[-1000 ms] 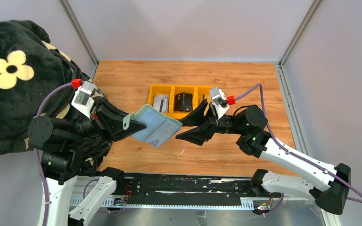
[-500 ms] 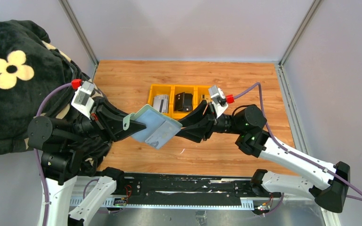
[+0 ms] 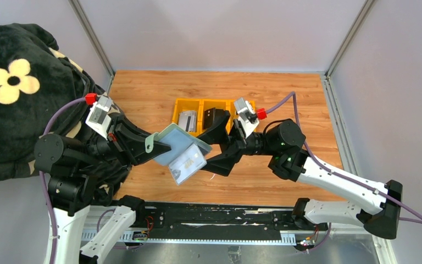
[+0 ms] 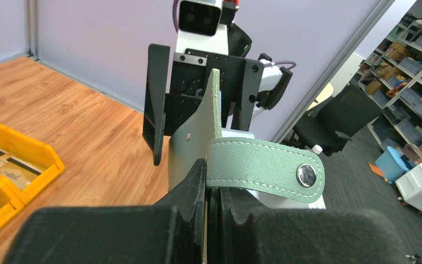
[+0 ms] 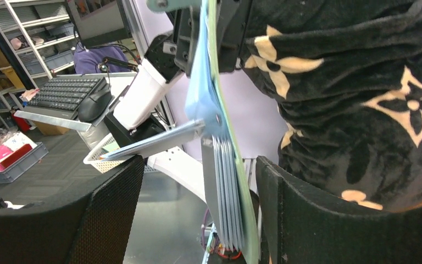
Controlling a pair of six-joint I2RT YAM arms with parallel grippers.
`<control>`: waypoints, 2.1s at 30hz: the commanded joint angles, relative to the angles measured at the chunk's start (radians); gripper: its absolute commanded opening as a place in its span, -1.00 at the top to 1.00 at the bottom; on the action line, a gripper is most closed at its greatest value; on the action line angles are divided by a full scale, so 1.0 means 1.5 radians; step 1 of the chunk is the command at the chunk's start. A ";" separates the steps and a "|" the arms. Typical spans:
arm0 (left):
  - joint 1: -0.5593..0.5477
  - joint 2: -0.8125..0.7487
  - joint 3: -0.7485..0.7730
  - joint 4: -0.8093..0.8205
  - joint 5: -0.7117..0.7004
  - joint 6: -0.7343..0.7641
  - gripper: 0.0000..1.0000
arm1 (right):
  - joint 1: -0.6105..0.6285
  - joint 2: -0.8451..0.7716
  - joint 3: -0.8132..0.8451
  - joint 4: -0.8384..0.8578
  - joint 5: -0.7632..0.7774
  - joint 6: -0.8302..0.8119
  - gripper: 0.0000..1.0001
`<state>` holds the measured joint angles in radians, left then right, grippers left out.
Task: Take the credit cards out of the card holder
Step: Remove the credit card from the card holder.
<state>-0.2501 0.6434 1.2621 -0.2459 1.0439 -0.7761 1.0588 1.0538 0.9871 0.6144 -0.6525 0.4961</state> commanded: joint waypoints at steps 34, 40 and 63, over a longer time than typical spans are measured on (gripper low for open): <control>0.000 0.042 0.133 -0.207 -0.074 0.188 -0.53 | 0.038 0.036 0.145 -0.179 -0.044 -0.061 1.00; 0.000 0.035 0.031 -0.163 0.059 0.091 -0.79 | 0.038 0.058 0.216 -0.285 -0.050 -0.084 1.00; 0.000 -0.001 -0.026 -0.218 0.050 0.174 0.92 | 0.019 0.192 0.431 -0.539 -0.083 -0.080 0.05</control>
<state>-0.2501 0.6392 1.2110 -0.5896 1.1553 -0.5087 1.1011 1.3525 1.6371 -0.2382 -0.7109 0.3416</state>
